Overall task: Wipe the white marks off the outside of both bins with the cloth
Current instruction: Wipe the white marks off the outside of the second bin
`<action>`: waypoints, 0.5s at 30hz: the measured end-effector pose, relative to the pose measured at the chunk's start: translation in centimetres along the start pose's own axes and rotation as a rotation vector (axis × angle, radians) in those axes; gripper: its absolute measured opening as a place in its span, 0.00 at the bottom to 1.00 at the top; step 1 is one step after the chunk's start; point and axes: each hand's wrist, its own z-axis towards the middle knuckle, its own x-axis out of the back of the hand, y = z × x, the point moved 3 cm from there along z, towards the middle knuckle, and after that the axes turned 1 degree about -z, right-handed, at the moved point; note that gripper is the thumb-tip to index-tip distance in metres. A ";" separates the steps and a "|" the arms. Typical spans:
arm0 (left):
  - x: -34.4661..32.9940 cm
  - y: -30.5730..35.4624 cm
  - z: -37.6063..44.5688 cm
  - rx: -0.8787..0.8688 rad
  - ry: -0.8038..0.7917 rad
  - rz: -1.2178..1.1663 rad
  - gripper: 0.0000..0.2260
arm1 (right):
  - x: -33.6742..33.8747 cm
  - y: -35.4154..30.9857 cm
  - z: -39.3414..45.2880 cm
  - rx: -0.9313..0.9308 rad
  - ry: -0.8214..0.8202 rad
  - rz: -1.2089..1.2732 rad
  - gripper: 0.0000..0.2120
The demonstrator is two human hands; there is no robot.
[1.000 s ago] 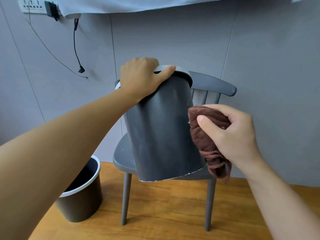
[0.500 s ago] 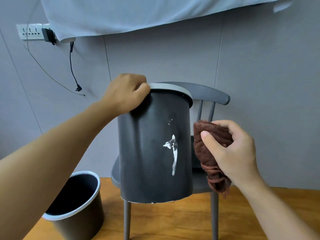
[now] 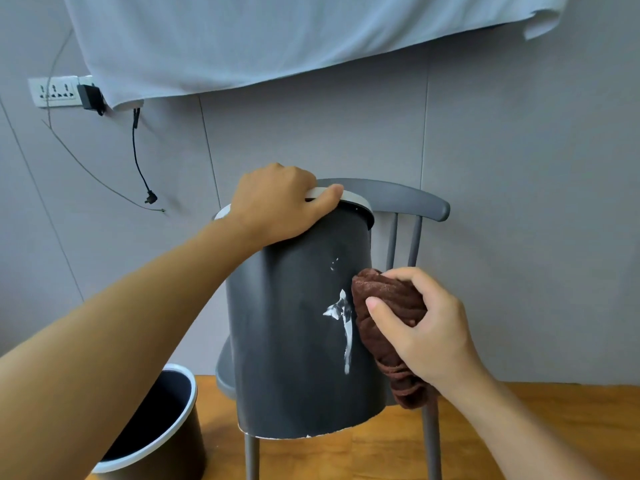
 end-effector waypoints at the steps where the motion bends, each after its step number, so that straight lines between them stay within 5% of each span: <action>1: 0.0 -0.1 -0.3 0.018 0.041 0.035 0.29 | -0.1 0.0 0.1 -0.020 -0.035 -0.012 0.16; 5: 0.4 -0.3 -0.9 0.041 0.124 -0.008 0.30 | 0.0 0.1 0.6 -0.181 -0.178 -0.086 0.26; 9: 0.2 -0.1 -1.0 0.046 0.143 -0.044 0.30 | 0.3 -0.2 1.0 -0.168 -0.202 -0.138 0.17; 15: 0.0 -1.2 -1.6 0.055 0.163 -0.120 0.29 | 3.8 -1.7 3.0 -0.053 0.077 0.040 0.11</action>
